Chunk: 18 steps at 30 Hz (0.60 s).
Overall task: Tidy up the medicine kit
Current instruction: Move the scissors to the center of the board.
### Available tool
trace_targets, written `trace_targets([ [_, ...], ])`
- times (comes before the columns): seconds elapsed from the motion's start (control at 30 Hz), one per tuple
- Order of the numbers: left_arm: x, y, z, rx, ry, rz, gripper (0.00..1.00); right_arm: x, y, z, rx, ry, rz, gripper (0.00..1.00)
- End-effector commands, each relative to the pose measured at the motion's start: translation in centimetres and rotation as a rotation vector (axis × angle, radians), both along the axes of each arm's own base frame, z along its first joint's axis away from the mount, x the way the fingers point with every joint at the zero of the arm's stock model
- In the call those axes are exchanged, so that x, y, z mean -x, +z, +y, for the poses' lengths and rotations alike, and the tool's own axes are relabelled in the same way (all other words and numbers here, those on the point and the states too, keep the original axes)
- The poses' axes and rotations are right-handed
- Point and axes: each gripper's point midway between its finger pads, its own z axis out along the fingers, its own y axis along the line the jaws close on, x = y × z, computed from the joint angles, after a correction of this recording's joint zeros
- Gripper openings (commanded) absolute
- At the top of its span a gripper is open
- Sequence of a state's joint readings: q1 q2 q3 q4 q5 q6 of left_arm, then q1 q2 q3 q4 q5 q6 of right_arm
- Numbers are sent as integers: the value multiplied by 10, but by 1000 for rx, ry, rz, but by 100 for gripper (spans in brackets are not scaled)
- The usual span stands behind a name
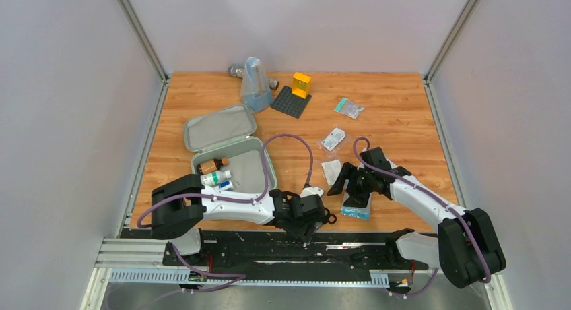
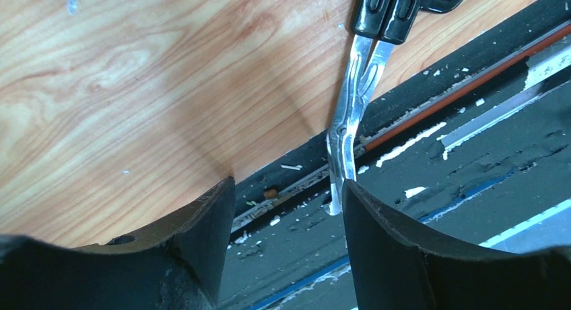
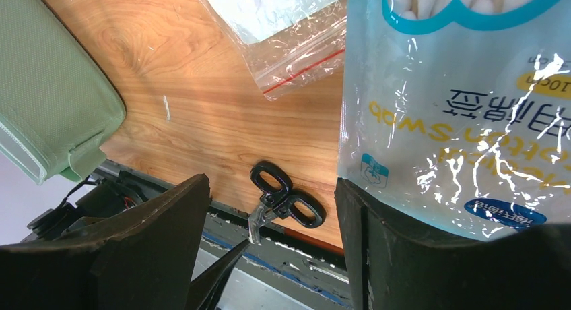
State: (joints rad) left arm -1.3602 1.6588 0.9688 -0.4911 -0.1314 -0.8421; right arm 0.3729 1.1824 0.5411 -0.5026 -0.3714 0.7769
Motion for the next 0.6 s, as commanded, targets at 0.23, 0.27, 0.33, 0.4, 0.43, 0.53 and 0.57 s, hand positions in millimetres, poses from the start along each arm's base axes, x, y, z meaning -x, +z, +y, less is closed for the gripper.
trace_targets([
  [0.23,17,5,-17,13,73,81,68,-7,4,5,-14,6,-30,70],
  [0.27,17,4,-17,9,79,79,68,-7,3,5,-14,7,-31,70],
  [0.33,15,3,-19,4,86,76,68,-5,2,4,-12,8,-27,70],
  [0.4,15,1,-21,-1,87,76,69,-4,1,4,-13,8,-24,70],
  [0.43,15,1,-21,-2,88,77,69,-3,1,4,-12,9,-25,70],
  [0.53,14,0,-25,-9,89,80,69,-3,0,3,-10,11,-25,70],
  [0.57,14,-2,-24,-19,90,81,69,-3,0,3,-9,12,-24,70],
])
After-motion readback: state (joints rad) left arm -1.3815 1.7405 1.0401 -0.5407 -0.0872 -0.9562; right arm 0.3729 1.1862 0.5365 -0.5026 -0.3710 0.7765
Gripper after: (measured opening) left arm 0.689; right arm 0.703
